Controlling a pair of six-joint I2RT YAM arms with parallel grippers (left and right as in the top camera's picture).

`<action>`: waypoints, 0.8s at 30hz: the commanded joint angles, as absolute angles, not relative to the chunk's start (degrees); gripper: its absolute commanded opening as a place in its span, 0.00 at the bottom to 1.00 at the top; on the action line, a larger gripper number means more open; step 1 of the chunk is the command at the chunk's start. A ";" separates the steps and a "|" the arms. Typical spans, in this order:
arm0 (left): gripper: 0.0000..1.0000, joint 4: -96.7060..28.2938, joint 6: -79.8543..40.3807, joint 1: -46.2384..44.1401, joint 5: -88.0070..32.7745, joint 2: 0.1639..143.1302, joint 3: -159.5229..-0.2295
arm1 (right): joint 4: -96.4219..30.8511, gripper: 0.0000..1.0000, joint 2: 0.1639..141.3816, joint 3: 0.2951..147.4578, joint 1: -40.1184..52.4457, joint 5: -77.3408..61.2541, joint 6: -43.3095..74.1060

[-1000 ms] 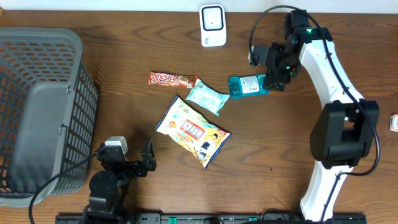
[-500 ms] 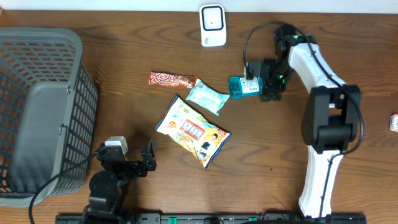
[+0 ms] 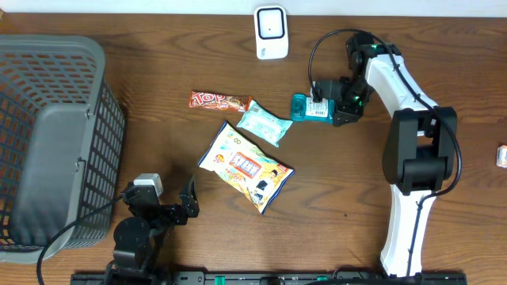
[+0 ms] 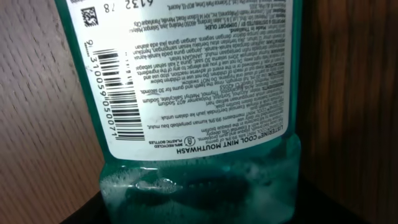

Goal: Scan the item barcode

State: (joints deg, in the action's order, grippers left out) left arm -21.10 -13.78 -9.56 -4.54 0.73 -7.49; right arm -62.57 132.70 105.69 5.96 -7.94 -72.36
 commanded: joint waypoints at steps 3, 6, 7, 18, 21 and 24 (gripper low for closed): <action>0.98 -22.28 -14.48 -9.78 -4.21 0.67 -6.63 | -63.09 0.40 130.87 105.21 8.62 -8.67 -67.70; 0.98 -22.28 -14.48 -9.78 -4.21 0.67 -6.63 | -65.49 0.37 127.94 105.21 9.91 -8.69 -67.29; 0.98 -22.28 -14.48 -9.78 -4.21 0.67 -6.63 | -65.80 0.35 127.24 105.21 10.22 -8.69 -67.07; 0.98 -22.28 -14.48 -9.78 -4.21 0.67 -6.63 | -59.11 0.15 121.58 105.21 11.46 -0.78 -55.59; 0.98 -22.28 -14.48 -9.78 -4.23 0.67 -6.63 | -58.00 0.15 121.49 105.21 11.66 -0.99 -53.82; 0.98 -22.28 -14.48 -9.78 -4.21 0.67 -6.63 | -56.60 0.12 121.49 105.21 11.99 -1.02 -51.83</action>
State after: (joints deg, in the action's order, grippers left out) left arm -21.10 -13.78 -9.56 -4.54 0.73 -7.49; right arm -57.76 123.90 104.81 11.42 -1.04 -56.55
